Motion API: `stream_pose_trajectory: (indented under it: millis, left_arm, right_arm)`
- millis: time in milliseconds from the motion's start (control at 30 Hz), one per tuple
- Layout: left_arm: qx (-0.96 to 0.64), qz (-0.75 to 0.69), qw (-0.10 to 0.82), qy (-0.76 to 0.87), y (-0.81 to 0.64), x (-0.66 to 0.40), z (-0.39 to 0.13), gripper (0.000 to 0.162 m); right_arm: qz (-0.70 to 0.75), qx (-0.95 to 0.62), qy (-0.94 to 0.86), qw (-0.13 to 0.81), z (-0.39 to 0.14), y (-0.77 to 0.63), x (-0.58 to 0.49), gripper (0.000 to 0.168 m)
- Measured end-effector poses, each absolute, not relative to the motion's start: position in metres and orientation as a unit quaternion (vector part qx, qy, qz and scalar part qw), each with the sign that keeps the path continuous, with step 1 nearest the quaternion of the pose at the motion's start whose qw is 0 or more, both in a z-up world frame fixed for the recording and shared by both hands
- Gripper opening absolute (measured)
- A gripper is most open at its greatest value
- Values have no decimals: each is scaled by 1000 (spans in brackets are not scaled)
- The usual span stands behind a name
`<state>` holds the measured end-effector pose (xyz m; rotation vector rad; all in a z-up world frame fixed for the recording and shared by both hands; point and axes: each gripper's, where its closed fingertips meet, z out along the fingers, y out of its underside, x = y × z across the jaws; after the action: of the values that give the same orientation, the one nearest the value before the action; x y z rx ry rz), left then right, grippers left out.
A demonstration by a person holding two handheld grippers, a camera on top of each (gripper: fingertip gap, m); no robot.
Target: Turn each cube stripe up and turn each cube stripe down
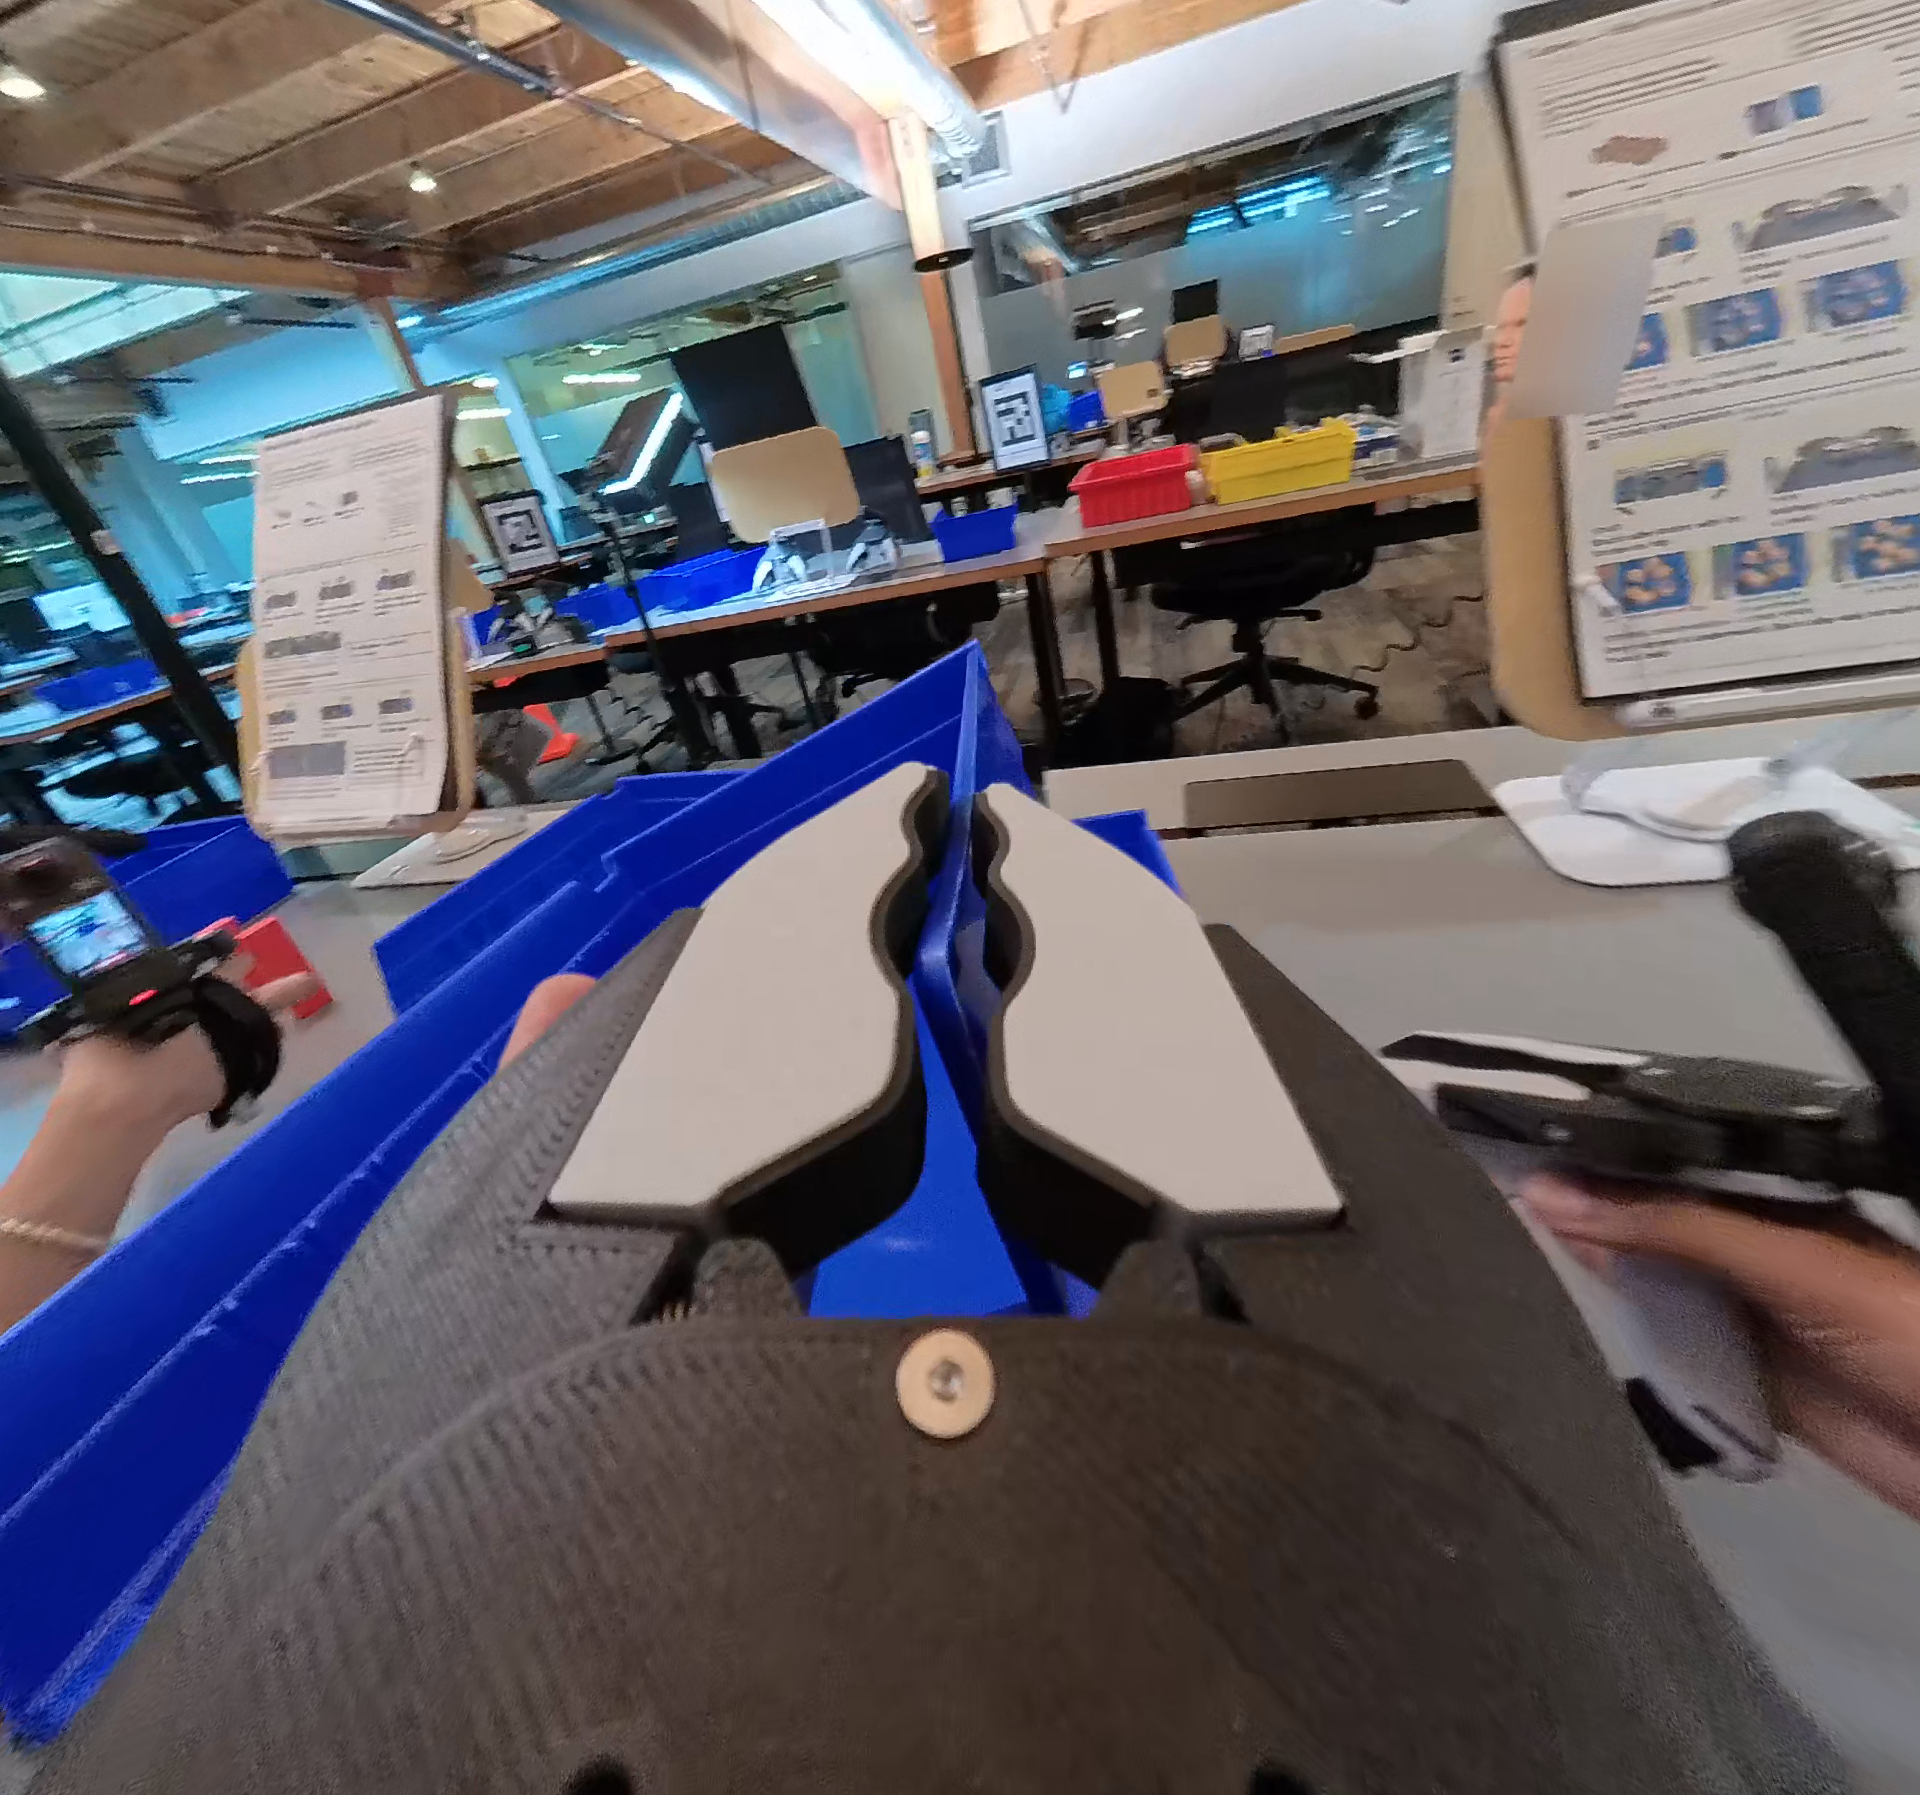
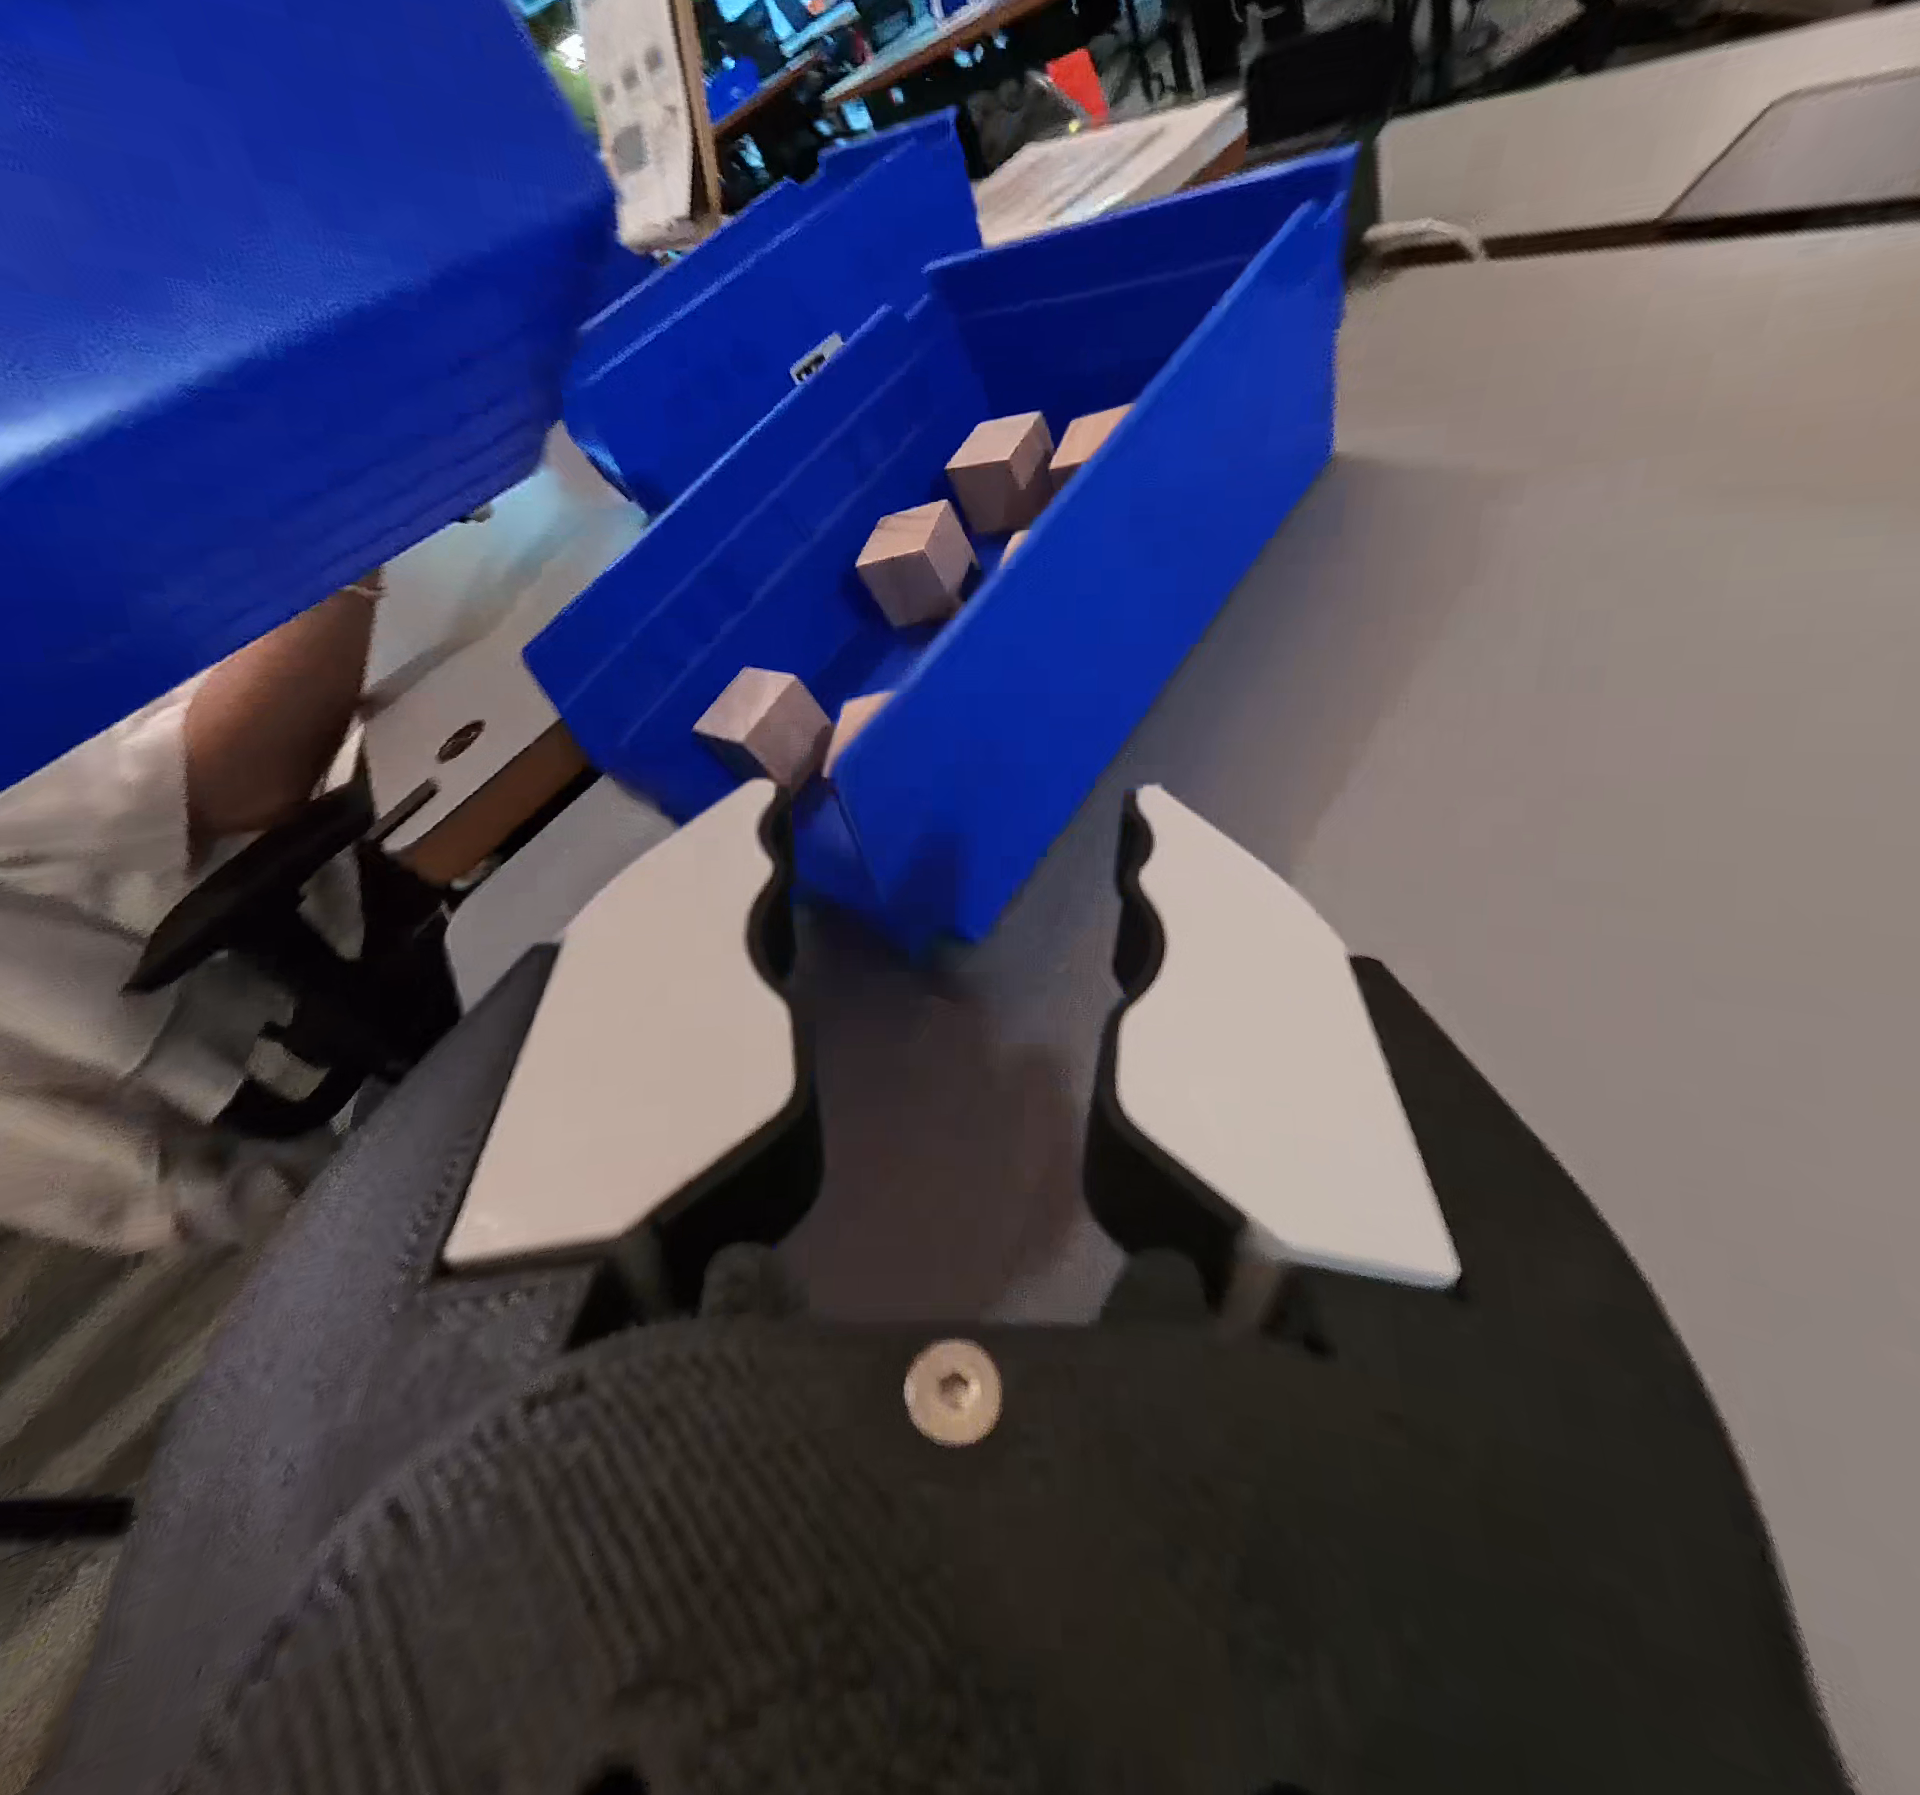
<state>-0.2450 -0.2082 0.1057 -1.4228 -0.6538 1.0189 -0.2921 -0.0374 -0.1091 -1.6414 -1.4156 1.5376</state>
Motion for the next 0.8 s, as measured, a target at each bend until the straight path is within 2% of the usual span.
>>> stream_pose_trajectory:
  millis: [133, 300, 500, 567, 700, 800]
  left_arm:
    - [-636, 401, 621, -223, -157, -209, 107, 3]
    - [-673, 308, 659, -131, -61, -162, 99, 3]
    - [-706, 179, 678, -102, 66, -119, 67, 2]
    - [-716, 159, 673, -95, 106, -108, 52, 2]
    - [-736, 139, 660, -64, 179, -76, 19, 3]
    - [-732, 108, 672, -40, 218, -49, 4, 3]
  right_arm:
    - [567, -579, -514, 282, -94, 55, -202, 60]
    - [504, -573, -539, 356, -112, 190, -99, 43]
    - [540, -634, -429, 350, -98, 293, 10, 49]
    - [545, -638, -423, 343, -97, 308, 31, 48]
    - [497, -657, -408, 393, -110, 337, 60, 47]
    - [509, -671, -399, 363, -115, 326, 72, 52]
